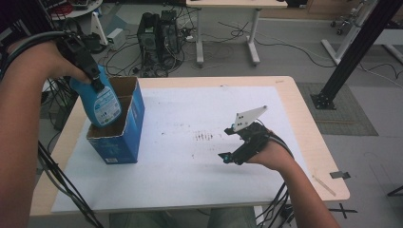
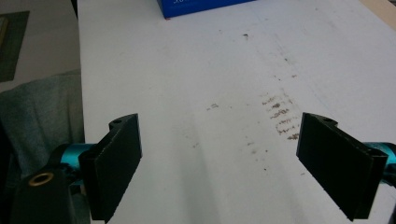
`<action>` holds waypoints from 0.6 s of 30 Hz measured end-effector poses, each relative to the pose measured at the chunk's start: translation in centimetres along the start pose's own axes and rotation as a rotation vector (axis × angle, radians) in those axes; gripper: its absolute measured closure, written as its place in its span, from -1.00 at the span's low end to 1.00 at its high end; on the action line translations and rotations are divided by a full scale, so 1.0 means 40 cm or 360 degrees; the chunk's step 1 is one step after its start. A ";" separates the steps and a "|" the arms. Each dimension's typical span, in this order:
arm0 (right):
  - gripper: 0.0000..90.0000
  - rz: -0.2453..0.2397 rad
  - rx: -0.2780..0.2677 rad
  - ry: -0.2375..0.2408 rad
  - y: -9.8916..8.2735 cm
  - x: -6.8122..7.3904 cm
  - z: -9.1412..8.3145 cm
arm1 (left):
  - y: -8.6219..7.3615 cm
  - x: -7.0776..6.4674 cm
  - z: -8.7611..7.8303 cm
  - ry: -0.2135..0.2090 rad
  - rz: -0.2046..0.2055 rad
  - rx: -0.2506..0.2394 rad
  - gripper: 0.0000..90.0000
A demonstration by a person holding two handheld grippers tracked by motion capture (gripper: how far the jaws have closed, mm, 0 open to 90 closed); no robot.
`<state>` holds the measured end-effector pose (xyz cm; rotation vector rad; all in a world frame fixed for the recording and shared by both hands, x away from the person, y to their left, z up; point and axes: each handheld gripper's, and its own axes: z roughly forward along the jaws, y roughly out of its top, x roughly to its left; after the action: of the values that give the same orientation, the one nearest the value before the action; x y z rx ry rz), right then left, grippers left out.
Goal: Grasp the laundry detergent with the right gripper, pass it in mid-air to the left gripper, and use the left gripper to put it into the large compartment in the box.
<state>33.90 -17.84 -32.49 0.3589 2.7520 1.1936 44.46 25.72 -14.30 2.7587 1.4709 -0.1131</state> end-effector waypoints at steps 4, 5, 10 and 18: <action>-0.71 0.0005 0.0052 -0.0008 0.008 0.005 -0.023 | 0.002 0.000 0.017 -0.0007 0.0007 -0.0009 -0.13; -0.70 0.0006 0.0068 -0.0022 0.010 0.005 -0.031 | 0.003 -0.001 0.021 -0.0007 0.0012 -0.0006 -0.13; -0.71 -0.0014 0.0118 -0.0050 0.023 0.006 -0.065 | 0.010 -0.006 0.053 -0.0013 0.0045 0.0022 -0.13; -0.70 -0.0014 0.0205 -0.0090 0.040 0.007 -0.106 | 0.016 -0.008 0.122 -0.0003 0.0063 0.0078 -0.13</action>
<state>33.03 -19.68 -28.46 0.3865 2.7855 0.9914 44.52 24.87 -19.14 2.8234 1.4308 -0.1534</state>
